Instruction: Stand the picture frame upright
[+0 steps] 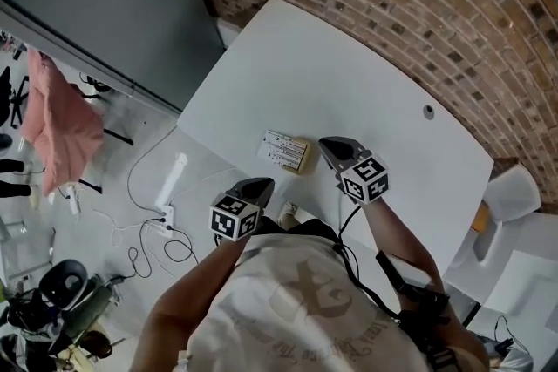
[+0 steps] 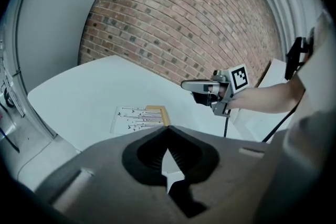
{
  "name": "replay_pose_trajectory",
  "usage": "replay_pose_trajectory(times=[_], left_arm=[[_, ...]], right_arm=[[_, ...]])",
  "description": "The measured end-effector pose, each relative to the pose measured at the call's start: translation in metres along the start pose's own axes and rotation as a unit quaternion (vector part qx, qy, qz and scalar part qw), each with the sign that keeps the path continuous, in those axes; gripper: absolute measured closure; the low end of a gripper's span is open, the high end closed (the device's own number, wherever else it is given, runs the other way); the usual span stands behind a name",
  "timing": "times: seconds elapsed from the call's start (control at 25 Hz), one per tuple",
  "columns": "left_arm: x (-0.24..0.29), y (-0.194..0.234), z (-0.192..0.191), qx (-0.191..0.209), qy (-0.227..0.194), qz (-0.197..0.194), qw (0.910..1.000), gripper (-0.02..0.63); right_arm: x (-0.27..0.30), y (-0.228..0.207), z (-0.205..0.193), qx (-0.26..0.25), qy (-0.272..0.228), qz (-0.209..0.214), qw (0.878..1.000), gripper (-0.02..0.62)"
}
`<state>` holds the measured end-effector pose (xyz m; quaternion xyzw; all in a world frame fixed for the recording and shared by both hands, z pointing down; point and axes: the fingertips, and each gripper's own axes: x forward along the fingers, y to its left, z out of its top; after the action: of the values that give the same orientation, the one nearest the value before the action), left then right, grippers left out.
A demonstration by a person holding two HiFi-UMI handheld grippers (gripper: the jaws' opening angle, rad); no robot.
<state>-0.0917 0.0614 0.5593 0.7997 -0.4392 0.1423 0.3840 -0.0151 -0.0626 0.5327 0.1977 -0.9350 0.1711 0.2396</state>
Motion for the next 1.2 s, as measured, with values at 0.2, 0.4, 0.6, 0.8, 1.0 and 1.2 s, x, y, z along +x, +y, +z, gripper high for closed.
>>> replay_pose_trajectory(times=[0.2, 0.4, 0.6, 0.8, 1.0, 1.2], left_arm=[[0.014, 0.000, -0.006, -0.053, 0.006, 0.028, 0.9982, 0.603], [0.025, 0.010, -0.012, -0.132, -0.002, 0.059, 0.9895, 0.601], [0.042, 0.023, -0.018, -0.230, -0.012, 0.065, 0.9708, 0.538], [0.057, 0.025, -0.025, -0.311, -0.017, 0.059, 0.9483, 0.518], [0.066, 0.028, -0.026, -0.354, -0.015, 0.071, 0.9326, 0.439], [0.078, 0.026, -0.033, -0.415, -0.018, 0.058, 0.9076, 0.399]], right_arm=[[0.024, -0.002, 0.000, -0.029, 0.029, 0.048, 0.998, 0.588], [0.046, -0.003, -0.004, -0.057, 0.070, 0.088, 0.992, 0.588], [0.071, -0.004, -0.008, -0.090, 0.115, 0.131, 0.981, 0.588], [0.087, -0.002, -0.019, -0.111, 0.178, 0.170, 0.963, 0.588], [0.099, -0.004, -0.032, -0.094, 0.227, 0.180, 0.953, 0.588], [0.103, 0.006, -0.054, -0.089, 0.291, 0.210, 0.929, 0.515]])
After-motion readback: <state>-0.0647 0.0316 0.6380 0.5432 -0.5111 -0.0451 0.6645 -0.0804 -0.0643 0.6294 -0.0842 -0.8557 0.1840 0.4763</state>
